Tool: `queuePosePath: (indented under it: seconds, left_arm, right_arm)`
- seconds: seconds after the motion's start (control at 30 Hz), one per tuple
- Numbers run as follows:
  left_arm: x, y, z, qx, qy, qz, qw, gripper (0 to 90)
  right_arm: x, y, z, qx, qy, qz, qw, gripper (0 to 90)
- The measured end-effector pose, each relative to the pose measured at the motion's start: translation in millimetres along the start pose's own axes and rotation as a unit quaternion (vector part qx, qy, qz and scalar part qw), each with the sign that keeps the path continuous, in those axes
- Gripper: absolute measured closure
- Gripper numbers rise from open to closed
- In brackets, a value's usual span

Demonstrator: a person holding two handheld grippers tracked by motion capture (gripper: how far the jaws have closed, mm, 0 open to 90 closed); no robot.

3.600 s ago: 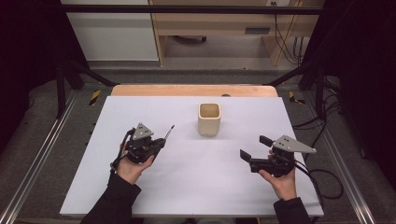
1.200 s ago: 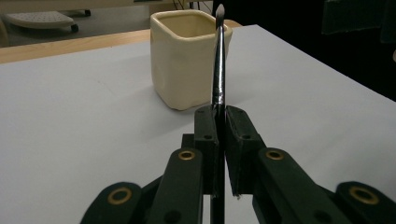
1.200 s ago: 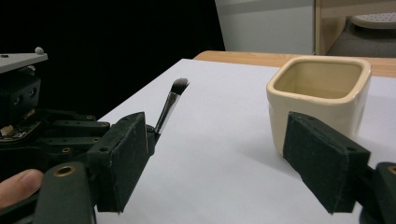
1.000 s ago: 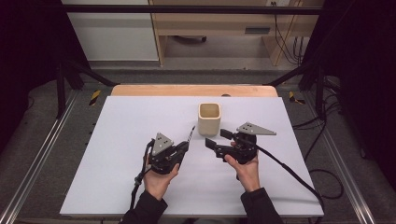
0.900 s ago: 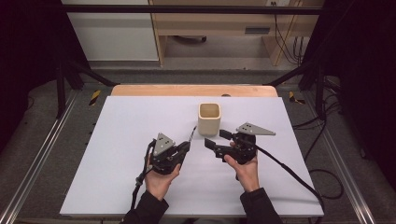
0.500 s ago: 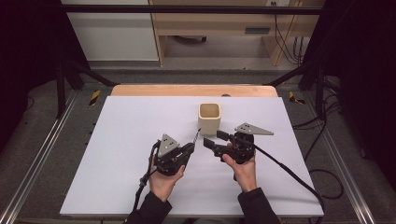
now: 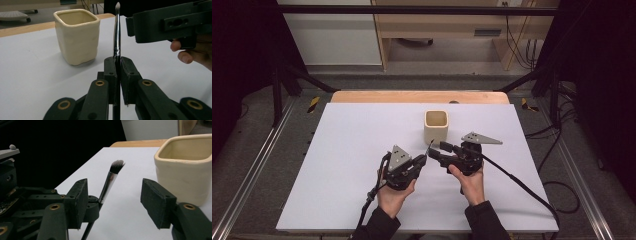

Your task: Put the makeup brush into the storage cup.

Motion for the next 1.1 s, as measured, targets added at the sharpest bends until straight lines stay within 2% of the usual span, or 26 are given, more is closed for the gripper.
queuePosePath:
  seconds: [0.23,0.73,1.1]
  left_arm:
    - [-4.4,1.0,0.9,-0.002,-0.003,0.001,1.0000,83.8]
    - [-11.6,4.8,0.3,-0.009,-0.008,0.004,0.9999,83.8]
    - [-13.5,4.4,-0.6,-0.008,-0.010,0.008,0.9999,83.8]
  right_arm:
    - [0.3,-0.9,1.5,0.003,0.005,0.008,1.0000,45.1]
    - [1.2,-1.4,3.7,0.010,0.031,0.025,0.9991,63.3]
    - [1.8,-2.5,5.3,0.016,0.043,0.036,0.9983,73.3]
Point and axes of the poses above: each handheld gripper's, and its own axes: z roughly forward along the jaws, y roughly out of its top, x roughly to its left, the point moved 4 cm from there along z, roughly forward along the jaws, and after that the axes turned 7 degrees about x, right-handed, at the moved point
